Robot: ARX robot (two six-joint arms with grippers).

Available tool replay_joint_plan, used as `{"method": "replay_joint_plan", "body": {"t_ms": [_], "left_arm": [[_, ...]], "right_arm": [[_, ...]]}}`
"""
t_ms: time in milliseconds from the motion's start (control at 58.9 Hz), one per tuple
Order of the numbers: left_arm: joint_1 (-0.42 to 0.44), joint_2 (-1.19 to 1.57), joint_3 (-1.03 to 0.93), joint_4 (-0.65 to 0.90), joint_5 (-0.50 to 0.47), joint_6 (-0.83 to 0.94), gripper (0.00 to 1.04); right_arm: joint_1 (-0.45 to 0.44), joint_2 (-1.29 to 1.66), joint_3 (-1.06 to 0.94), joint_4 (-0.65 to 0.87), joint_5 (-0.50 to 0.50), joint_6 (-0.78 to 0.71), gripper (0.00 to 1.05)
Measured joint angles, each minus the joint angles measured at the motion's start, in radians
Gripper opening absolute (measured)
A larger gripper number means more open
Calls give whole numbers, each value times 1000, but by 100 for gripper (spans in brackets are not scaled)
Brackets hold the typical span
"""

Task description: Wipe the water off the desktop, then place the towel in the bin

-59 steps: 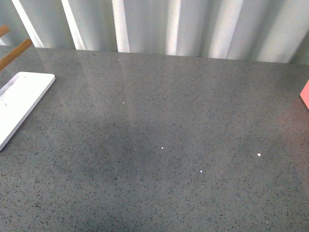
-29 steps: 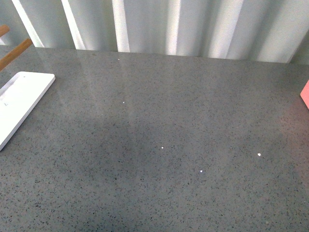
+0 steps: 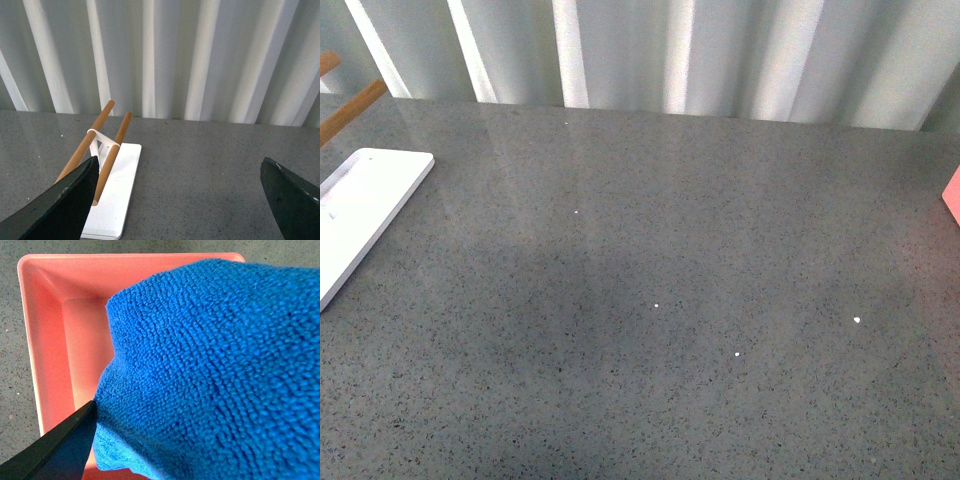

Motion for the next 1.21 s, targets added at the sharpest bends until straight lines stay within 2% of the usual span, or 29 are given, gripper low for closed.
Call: {"method": "replay_joint_plan", "body": {"t_ms": [560, 645, 730, 1205], "left_arm": [[0, 0, 0, 0, 0, 0, 98], [0, 0, 0, 0, 0, 0, 98], [0, 0, 0, 0, 0, 0, 98], [0, 0, 0, 0, 0, 0, 98]], "right_arm": [[0, 0, 0, -2, -1, 3, 98], [1, 28, 58, -172, -3, 63, 98], [5, 35, 59, -220, 0, 80, 98], [10, 37, 54, -205, 0, 90, 98]]}}
